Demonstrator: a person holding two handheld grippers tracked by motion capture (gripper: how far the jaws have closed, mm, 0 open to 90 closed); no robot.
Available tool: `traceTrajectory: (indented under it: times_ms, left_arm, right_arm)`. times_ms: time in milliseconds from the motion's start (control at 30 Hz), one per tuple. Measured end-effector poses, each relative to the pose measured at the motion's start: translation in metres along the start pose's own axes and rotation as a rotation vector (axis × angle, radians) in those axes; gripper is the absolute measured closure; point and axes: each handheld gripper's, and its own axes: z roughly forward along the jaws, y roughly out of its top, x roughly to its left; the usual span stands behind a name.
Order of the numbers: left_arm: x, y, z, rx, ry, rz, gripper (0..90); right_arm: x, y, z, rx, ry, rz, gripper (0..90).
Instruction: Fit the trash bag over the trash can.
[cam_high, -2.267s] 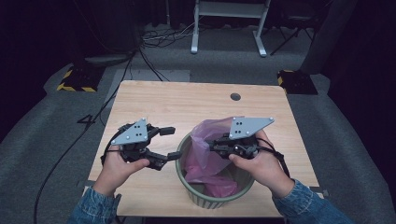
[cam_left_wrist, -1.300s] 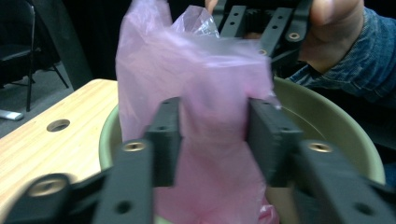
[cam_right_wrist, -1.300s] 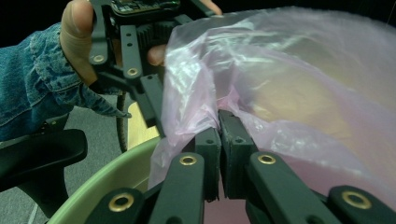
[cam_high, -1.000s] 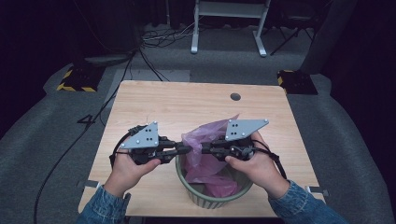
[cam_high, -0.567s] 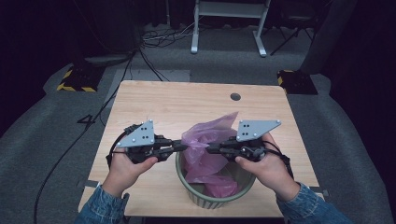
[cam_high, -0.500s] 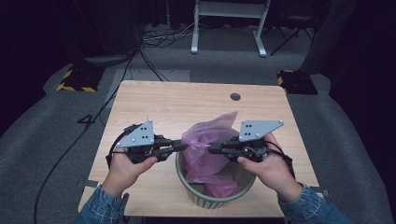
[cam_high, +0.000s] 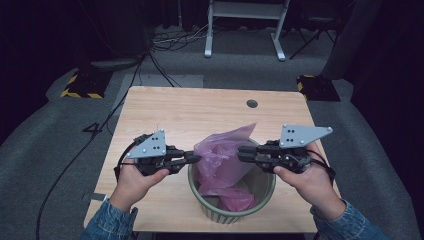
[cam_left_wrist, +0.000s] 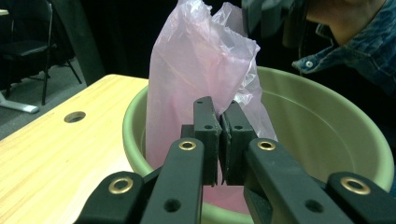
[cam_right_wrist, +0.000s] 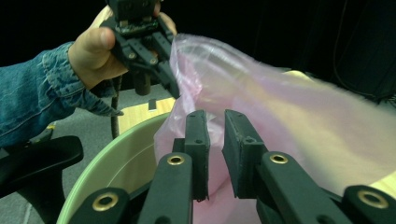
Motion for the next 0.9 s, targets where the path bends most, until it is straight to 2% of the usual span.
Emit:
traceTrajectory:
  times_ms: [133,267,333,400,467,533,667,733,900]
  left_arm:
    - [0.0,0.0,0.004,0.002,-0.013,-0.001,86.4]
    - [-0.001,0.0,0.008,0.006,-0.022,0.002,86.3]
    - [-0.002,0.001,0.008,0.005,-0.027,0.003,86.4]
    - [-0.002,0.001,0.008,0.004,-0.034,0.004,86.0]
    - [-0.002,0.0,0.008,0.004,-0.04,0.002,85.6]
    - [-0.002,0.0,0.009,0.004,-0.039,0.002,84.6]
    - [-0.001,-0.001,0.006,0.001,-0.029,0.0,84.3]
    - [0.0,-0.003,0.003,-0.004,-0.018,-0.006,84.7]
    - [0.004,-0.007,-0.003,-0.006,0.004,-0.023,86.4]
  right_arm:
    - [0.0,0.008,-0.001,-0.018,-0.005,-0.021,71.3]
    - [0.001,0.016,0.005,-0.017,-0.013,-0.053,66.6]
    - [-0.001,0.02,0.011,0.002,-0.018,-0.071,65.3]
    - [-0.005,0.022,0.024,0.049,-0.019,-0.087,58.6]
    - [-0.006,0.022,0.027,0.056,-0.02,-0.089,56.6]
    - [-0.007,0.022,0.037,0.075,-0.01,-0.091,59.2]
    - [-0.006,0.019,0.046,0.125,0.001,-0.092,90.0]
    - [-0.006,0.019,0.044,0.123,-0.009,-0.083,90.0]
    - [-0.015,0.016,0.026,0.109,-0.053,-0.012,90.0]
